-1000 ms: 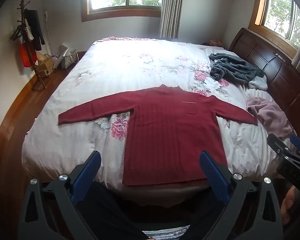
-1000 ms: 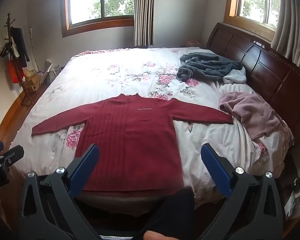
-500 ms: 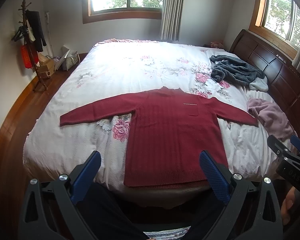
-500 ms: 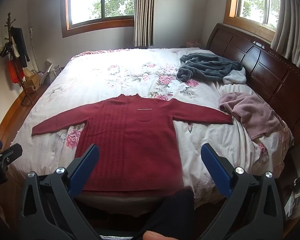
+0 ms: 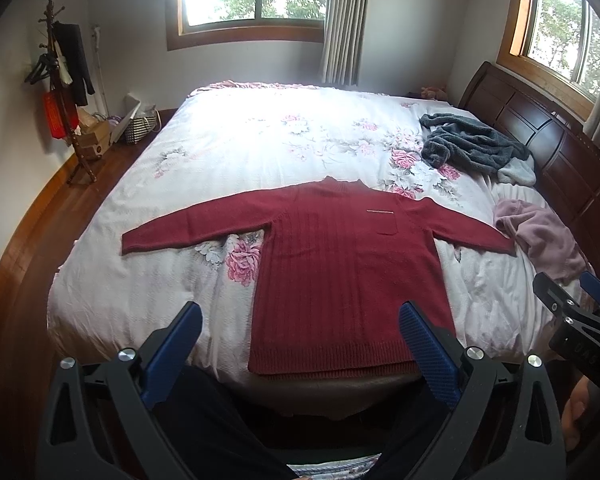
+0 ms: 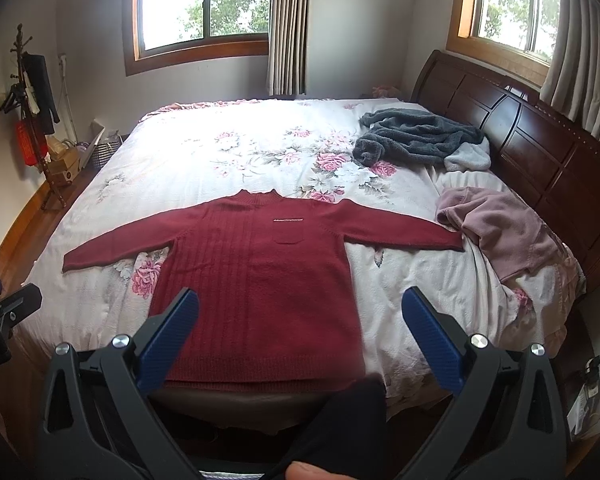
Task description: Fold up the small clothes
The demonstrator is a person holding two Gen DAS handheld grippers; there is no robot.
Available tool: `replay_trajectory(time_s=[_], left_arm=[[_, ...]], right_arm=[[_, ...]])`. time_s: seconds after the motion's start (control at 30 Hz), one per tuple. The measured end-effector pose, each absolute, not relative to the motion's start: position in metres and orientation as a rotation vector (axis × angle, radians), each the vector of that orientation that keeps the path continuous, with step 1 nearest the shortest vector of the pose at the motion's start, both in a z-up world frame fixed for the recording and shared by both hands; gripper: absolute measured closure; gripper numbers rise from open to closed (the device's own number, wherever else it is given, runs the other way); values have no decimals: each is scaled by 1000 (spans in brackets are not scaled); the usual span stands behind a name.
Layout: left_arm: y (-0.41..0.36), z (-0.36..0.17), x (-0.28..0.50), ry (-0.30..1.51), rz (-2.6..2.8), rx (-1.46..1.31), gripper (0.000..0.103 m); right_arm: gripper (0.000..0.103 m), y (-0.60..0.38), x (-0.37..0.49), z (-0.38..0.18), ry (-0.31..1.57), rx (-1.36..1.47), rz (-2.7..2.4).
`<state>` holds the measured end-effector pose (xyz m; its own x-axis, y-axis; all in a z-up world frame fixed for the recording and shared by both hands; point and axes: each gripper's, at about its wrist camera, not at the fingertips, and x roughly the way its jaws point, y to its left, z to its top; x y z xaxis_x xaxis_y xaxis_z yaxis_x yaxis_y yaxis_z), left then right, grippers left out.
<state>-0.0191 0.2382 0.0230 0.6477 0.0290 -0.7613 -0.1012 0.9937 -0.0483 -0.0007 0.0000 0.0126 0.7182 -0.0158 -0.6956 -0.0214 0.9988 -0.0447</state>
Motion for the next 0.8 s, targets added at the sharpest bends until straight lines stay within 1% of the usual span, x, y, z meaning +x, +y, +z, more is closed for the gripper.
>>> replay_trajectory(time_s=[0.8], left_arm=[[241, 26, -21, 857, 76, -89, 4]], right_arm=[[3, 1, -2, 13, 766, -53, 3]])
